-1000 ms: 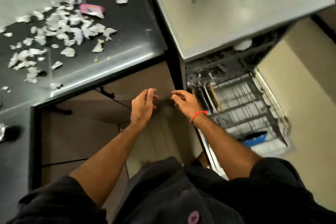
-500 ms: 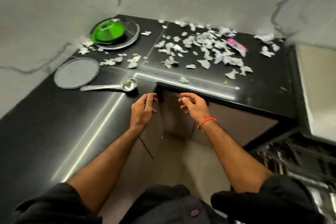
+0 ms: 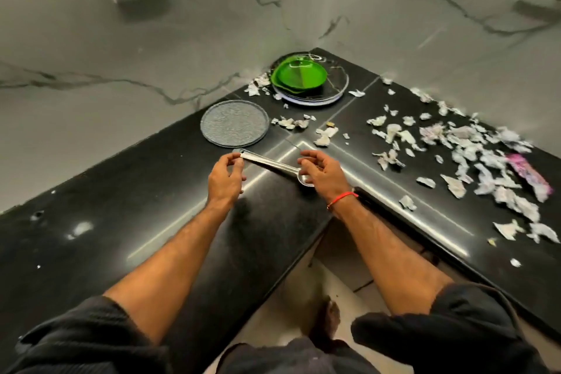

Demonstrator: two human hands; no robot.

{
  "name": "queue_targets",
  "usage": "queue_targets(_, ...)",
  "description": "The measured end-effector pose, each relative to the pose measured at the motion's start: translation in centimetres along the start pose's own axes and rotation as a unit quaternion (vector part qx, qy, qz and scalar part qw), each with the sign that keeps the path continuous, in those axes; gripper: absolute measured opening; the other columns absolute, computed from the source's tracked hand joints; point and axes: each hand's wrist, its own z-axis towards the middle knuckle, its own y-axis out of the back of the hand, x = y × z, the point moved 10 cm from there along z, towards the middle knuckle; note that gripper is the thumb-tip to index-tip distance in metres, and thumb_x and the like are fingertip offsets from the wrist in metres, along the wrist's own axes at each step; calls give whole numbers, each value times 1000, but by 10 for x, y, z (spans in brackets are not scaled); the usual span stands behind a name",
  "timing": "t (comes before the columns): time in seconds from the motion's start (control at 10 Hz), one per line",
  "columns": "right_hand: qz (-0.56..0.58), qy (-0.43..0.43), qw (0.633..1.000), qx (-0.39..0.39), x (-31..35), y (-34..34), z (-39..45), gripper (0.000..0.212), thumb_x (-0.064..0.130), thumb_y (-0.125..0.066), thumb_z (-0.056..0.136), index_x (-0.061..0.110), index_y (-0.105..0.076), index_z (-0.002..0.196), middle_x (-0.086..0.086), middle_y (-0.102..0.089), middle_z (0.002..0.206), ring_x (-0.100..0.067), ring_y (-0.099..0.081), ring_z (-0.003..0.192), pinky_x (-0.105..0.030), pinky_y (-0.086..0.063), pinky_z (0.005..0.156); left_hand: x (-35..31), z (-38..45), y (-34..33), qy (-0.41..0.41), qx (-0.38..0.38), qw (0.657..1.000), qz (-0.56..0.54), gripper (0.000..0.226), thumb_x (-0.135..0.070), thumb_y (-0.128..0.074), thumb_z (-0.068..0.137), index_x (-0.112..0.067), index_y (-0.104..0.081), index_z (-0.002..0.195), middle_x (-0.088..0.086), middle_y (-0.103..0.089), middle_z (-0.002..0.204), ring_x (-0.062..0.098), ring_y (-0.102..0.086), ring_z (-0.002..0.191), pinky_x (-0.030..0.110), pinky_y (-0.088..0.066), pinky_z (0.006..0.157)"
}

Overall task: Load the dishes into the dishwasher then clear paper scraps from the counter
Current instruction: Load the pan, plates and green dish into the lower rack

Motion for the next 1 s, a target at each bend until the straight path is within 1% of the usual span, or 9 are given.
queue_targets(0.2,3,-37,998,56,-17,-44,90,27,14,-60,93,17,-63,119,-8,-69,113,-14,-65,96,-34,-55,83,28,74,21,73,-88,993,34,30,-28,-59,98,-17,-62,125,3,-67,114,19,-67,91,42,-59,85)
queue_targets(0.3,-39,-61,990,123,-29,-68,130,46,11,-59,94,14,-49,139,-10,-56,137,-14,-57,112,-35,-46,97,50,113,19,150,-116,979,75,47,-34,-62,96,-14,-55,137,4,-61,126,23,-60,111,34,-49,98)
queue_targets(0.4,-85,-82,974,195,-41,-86,152,61,13,-59,95,17,-33,150,-11,-42,149,-20,-49,128,-39,-41,105,77,136,13,239,-129,959,79,61,-47,-64,91,-18,-50,143,10,-52,141,32,-53,125,43,-46,106)
queue_targets(0.5,-145,-101,950,258,-58,-102,171,75,15,-59,95,23,-14,155,-16,-33,153,-21,-44,131,-43,-35,113,96,152,3,342,-122,929,71,77,-66,-62,83,-25,-40,144,13,-27,147,36,-36,134,48,-37,112)
queue_targets(0.6,-180,-109,938,274,-64,-107,180,79,17,-59,94,27,-11,156,-20,-43,146,-17,-49,118,-40,-36,113,95,154,-2,379,-126,914,74,82,-73,-61,80,-20,-36,137,14,-25,137,33,-33,131,43,-34,106)
queue_targets(0.7,-200,-114,932,280,-68,-108,187,81,20,-58,93,27,-8,156,-4,-48,138,-13,-45,127,-35,-31,115,134,189,-3,405,-120,904,61,86,-63,-75,58,-16,-44,123,10,-35,134,28,-42,126,40,-39,109)
queue_targets(0.8,-208,-110,933,272,-71,-106,191,82,22,-59,92,26,-7,156,-11,-50,142,-22,-45,134,-37,-31,115,174,215,0,407,-120,904,56,91,-47,-73,47,-14,-55,130,11,-50,141,33,-53,127,50,-45,108)
queue_targets(0.9,-213,-94,933,273,-74,-109,187,82,19,-60,91,23,-9,155,-14,-60,127,-29,-55,119,-40,-39,107,152,198,7,407,-156,897,72,60,-40,-74,63,-12,-60,114,12,-54,129,34,-59,103,39,-49,98)
queue_targets(1.0,-166,-109,934,296,-77,-114,172,85,14,-61,91,25,-7,155,-10,-49,140,-24,-48,130,-40,-36,111,116,175,8,409,-156,893,103,57,-44,-76,76,-10,-59,118,16,-46,134,38,-52,114,41,-44,102)
